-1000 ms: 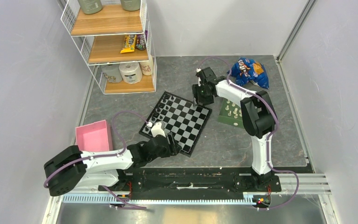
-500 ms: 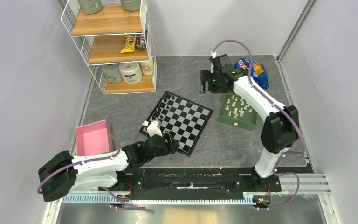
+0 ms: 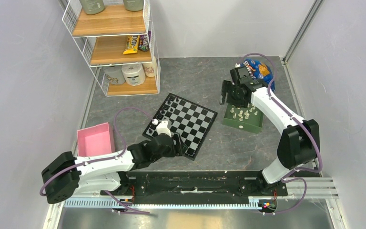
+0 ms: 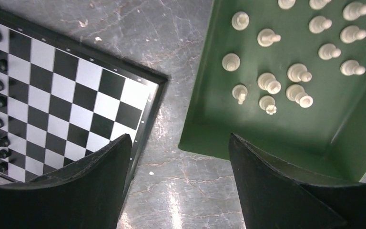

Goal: Set up the chess pieces on the board

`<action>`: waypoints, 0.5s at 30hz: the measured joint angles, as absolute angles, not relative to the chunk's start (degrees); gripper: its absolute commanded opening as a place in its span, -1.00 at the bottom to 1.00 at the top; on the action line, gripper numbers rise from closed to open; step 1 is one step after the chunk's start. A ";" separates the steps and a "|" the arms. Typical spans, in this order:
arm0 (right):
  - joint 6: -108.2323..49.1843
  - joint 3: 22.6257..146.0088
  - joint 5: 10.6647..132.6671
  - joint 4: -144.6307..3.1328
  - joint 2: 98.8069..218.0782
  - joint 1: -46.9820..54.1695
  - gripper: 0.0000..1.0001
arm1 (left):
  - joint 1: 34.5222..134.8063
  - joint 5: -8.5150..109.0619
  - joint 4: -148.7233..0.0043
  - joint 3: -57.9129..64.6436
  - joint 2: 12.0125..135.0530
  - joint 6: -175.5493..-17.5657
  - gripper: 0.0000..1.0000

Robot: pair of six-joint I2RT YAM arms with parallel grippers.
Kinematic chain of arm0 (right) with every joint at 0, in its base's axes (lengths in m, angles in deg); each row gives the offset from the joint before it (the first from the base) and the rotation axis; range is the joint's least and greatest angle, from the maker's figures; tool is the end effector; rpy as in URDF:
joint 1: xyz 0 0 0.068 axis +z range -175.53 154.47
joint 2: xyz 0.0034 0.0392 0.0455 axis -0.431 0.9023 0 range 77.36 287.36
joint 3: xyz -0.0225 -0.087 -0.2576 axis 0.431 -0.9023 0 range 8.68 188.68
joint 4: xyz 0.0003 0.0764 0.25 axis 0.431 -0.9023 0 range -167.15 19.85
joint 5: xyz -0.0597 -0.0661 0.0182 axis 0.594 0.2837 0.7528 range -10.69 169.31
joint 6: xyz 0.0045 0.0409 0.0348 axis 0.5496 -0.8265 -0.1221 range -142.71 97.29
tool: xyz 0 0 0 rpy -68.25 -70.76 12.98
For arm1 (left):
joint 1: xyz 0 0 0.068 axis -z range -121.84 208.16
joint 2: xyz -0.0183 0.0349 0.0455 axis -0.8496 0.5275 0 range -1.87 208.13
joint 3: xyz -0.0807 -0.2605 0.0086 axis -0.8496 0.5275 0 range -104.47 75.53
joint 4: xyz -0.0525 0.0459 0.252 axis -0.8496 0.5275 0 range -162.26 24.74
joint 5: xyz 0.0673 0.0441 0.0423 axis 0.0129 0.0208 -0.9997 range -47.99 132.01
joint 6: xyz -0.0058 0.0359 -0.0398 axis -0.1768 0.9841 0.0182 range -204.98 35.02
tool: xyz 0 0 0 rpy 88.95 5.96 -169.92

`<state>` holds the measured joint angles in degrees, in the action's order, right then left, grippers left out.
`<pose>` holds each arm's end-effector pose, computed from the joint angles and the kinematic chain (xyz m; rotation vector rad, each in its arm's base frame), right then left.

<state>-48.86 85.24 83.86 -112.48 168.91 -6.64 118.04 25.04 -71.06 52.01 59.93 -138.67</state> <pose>0.3211 0.1069 0.2799 0.1931 2.5712 0.1950 0.1135 -0.1748 0.1729 -0.0380 2.3304 -0.7278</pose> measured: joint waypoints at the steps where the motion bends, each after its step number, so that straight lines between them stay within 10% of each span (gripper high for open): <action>1: -49.28 84.65 83.97 -112.52 168.95 -6.64 0.53 | 118.04 25.46 -70.89 51.61 59.84 -138.36 0.51; 15: -49.56 83.64 79.91 -112.87 176.69 -6.64 0.32 | 117.98 18.59 -58.45 41.58 52.21 -130.98 0.78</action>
